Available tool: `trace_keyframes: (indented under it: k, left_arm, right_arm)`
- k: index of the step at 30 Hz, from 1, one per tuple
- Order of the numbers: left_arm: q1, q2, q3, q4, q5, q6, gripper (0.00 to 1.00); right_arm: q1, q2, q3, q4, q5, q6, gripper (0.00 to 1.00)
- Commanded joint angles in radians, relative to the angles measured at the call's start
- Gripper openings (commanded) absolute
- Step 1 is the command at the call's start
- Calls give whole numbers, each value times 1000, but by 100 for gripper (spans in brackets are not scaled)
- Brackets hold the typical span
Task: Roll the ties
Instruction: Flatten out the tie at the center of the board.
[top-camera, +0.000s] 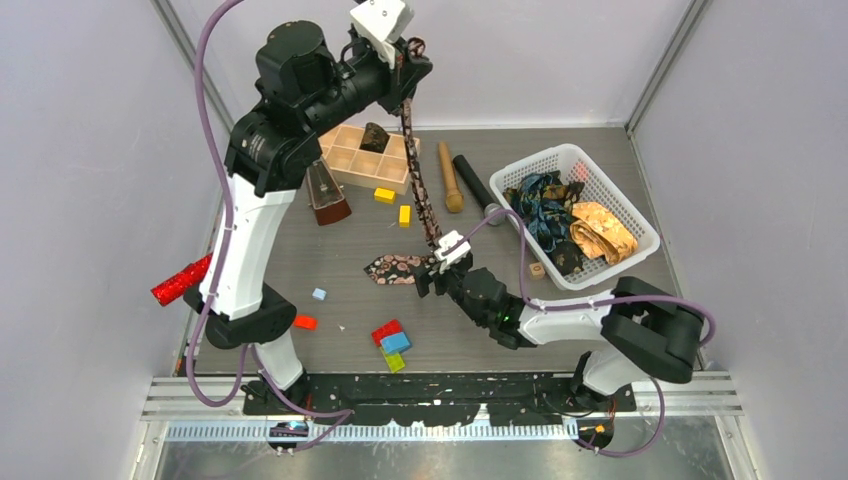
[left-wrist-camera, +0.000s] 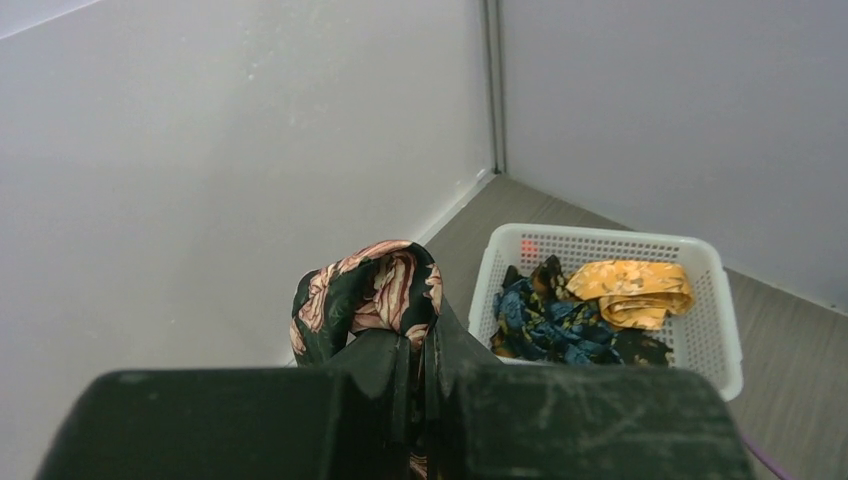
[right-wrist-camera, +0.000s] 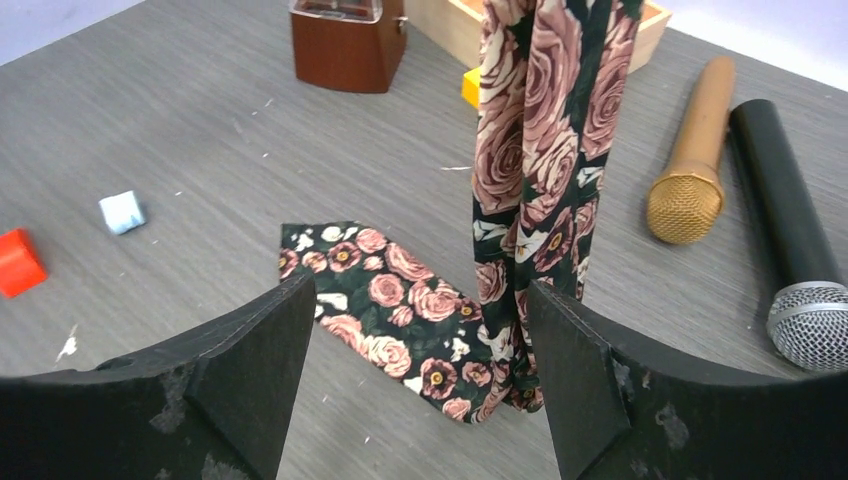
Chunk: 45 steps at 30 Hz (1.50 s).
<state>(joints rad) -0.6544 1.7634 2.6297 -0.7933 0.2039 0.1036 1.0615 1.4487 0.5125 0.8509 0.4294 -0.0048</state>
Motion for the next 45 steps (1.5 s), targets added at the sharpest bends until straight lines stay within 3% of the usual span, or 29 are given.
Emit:
trace_keyframes:
  k: [1,11,18,26,30,32,34,35,37,42,44,45]
  left_arm:
    - [-11,-36,-9,-26,-100,122,0]
    - [-118,-33,-74,74,-328,185,0]
    - [-161,-19,-60,107,-373,184,0]
    - [-162,-32,-56,109,-382,197,0]
    - [-162,-37,-56,111,-383,199,0]
    - [-162,-39,-56,111,-386,202,0]
    - [-162,-43,-58,108,-396,208,0]
    - [-162,-47,-62,108,-405,211,0]
    - [-162,-60,-80,116,-428,219,0]
    - [-149,-114,-177,175,-480,204,0]
    - [-138,-133,-220,204,-479,178,0]
    - [-135,-140,-242,217,-477,164,0]
  right_arm:
    - [15,67,4,237,132,-52,84]
    - [21,155,22,339,195,-95,85]
    - [21,236,70,389,204,-133,85]
    - [22,348,127,499,431,-285,80]
    - [22,416,160,571,480,-365,68]
    - [23,443,175,582,473,-381,57]
    - [22,449,177,586,476,-375,42]
    - [22,441,173,586,485,-371,23]
    - [22,403,161,587,540,-362,4]
    - [74,131,83,547,674,-443,0]
    - [120,-7,86,406,755,-476,0]
    - [134,-66,103,225,803,-448,0]
